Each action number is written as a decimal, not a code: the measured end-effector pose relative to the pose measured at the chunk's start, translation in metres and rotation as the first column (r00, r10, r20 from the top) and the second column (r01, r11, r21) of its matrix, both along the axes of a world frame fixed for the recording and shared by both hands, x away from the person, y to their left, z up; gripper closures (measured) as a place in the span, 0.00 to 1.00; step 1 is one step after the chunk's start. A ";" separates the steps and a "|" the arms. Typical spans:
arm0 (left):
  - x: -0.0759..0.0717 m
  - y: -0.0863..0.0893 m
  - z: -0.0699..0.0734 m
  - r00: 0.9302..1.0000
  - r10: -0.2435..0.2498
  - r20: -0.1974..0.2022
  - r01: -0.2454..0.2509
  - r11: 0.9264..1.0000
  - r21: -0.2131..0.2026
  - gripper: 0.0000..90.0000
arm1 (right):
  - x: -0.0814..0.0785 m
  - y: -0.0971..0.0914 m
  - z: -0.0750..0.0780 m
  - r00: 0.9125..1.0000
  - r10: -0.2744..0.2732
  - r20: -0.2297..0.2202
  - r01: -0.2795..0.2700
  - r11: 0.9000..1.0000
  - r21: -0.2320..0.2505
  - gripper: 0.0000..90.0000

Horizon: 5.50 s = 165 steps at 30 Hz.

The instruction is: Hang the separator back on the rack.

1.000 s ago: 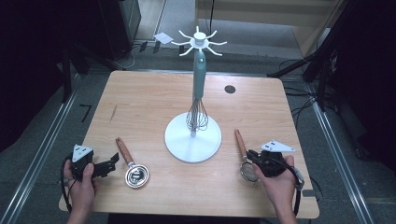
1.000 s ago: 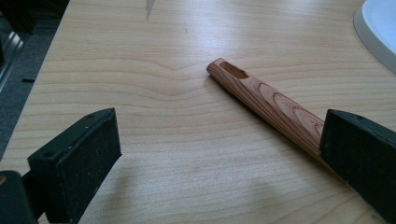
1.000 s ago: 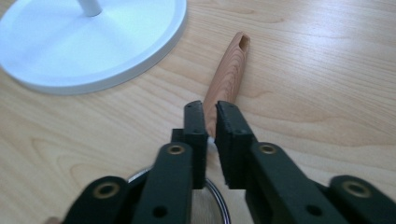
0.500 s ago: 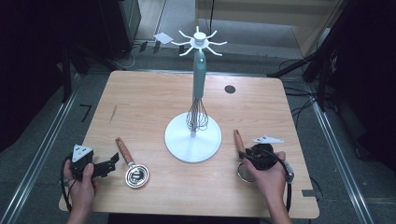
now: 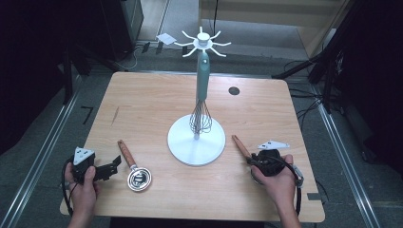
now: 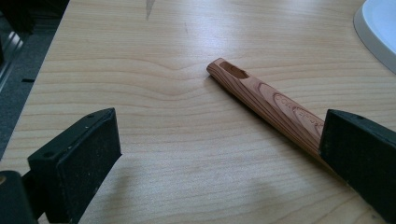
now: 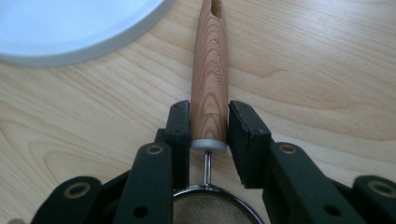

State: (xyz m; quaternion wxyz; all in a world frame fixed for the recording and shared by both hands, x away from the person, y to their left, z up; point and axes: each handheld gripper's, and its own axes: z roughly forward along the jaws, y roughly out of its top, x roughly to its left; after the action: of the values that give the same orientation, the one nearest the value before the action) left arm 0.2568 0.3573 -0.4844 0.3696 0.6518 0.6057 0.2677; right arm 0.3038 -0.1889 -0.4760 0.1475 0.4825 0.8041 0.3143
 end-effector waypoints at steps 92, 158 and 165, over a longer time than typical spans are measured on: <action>0.000 0.000 0.000 1.000 -0.003 0.001 0.003 1.000 0.000 0.00 | 0.039 -0.003 0.044 0.974 -0.055 -0.221 0.064 0.997 0.034 0.79; 0.000 0.000 0.000 1.000 -0.006 -0.004 0.007 1.000 0.006 0.00 | -0.002 0.048 0.110 0.887 -0.014 0.461 -0.155 0.933 0.326 0.79; 0.000 0.000 0.000 1.000 -0.006 -0.003 0.006 1.000 0.005 0.00 | -0.004 0.051 0.118 0.870 -0.012 0.493 -0.166 0.934 0.316 0.79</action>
State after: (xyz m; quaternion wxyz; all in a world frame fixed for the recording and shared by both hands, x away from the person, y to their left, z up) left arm 0.2567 0.3571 -0.4842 0.3678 0.6549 0.6038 0.2672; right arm 0.3000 -0.1382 -0.3580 0.2444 0.3731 0.6914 0.5684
